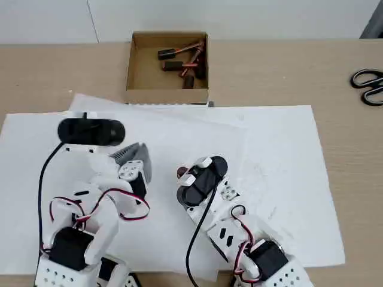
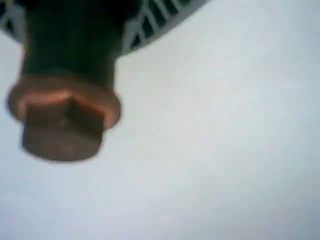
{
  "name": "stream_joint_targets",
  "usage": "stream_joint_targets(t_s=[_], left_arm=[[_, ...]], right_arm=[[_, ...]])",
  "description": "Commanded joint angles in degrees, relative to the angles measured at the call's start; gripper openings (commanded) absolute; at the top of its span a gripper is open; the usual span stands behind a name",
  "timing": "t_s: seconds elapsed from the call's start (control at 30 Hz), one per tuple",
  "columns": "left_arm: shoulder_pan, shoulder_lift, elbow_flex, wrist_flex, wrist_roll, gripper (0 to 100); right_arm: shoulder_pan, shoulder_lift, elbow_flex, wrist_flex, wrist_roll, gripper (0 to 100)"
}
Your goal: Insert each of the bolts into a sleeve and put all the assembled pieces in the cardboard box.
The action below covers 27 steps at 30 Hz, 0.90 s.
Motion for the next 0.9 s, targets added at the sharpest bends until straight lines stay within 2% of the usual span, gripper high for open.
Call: stream_joint_targets(t_s=[0.0,0.2,0.37,0.57,0.7,0.87], left_arm=[[-4.75,-0.62,-1.27,-0.44,-2.2,0],[-10.73,-0.62,9.01,-0.97,-7.56,0],[-13.63,-0.62,19.12,-6.95,-12.84,0],[-13.8,-0.62,23.43,-11.96,-16.35,0],[-13.8,-0.62,26.68,-15.03,-18.64,0],[-13.89,-0.7,30.81,-18.73,-20.75,0]], right_arm=[[0.84,-0.75,-0.35,-1.71,0.53,0.2],[5.23,-0.75,0.53,-1.71,0.53,0.2],[9.71,-0.75,0.7,-1.8,0.09,0.2],[20.26,-0.75,0.26,-1.71,-10.11,0.2],[24.92,-0.75,-2.29,-1.71,-12.04,0.2],[27.21,-0.13,-9.49,-1.71,-13.36,0.2]])
